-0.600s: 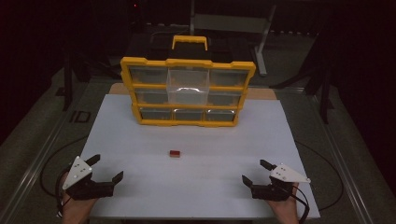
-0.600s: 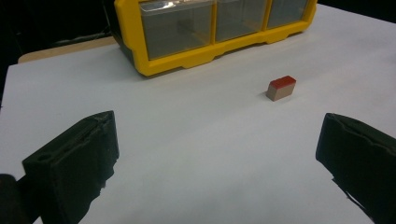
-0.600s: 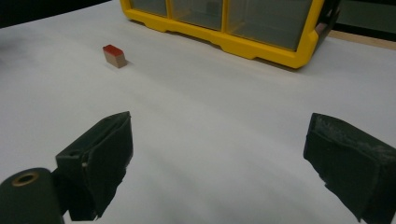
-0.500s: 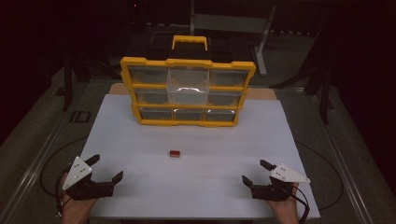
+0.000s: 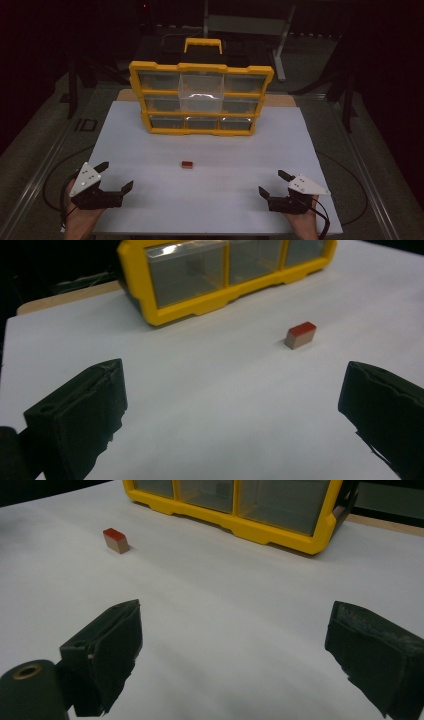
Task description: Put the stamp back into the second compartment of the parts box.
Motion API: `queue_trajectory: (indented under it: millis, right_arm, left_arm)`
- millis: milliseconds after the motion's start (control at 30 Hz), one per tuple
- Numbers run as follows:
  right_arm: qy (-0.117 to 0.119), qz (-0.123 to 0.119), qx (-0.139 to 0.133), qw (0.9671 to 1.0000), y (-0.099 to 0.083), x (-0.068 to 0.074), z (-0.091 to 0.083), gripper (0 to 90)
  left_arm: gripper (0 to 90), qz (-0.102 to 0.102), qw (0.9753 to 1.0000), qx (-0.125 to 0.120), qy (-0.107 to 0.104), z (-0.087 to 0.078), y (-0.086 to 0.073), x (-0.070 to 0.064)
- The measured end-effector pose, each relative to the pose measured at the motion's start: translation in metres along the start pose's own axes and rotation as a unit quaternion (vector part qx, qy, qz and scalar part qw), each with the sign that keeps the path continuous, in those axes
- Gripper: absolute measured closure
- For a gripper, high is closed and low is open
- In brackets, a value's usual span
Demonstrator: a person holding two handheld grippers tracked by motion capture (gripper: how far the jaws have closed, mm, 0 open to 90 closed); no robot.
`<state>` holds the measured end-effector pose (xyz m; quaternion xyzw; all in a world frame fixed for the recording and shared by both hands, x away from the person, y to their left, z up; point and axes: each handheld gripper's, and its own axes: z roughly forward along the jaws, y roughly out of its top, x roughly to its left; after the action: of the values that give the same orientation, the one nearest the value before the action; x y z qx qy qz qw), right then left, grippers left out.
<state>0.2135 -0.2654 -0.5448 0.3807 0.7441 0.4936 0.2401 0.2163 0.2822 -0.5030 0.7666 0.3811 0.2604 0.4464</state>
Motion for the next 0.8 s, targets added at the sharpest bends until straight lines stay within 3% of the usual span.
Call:
queue_trajectory:
  millis: [433,800]
  right_arm:
    - [-0.003,-0.006,0.005,1.0000,-0.001,0.000,0.003,8.2]
    - [-0.006,-0.007,0.008,0.9999,-0.001,0.000,0.003,8.2]
  left_arm:
    - [0.0,0.037,0.9984,0.030,-0.032,0.022,0.027,-0.005]
    - [0.0,0.073,0.9944,0.060,-0.049,0.050,0.050,-0.010]
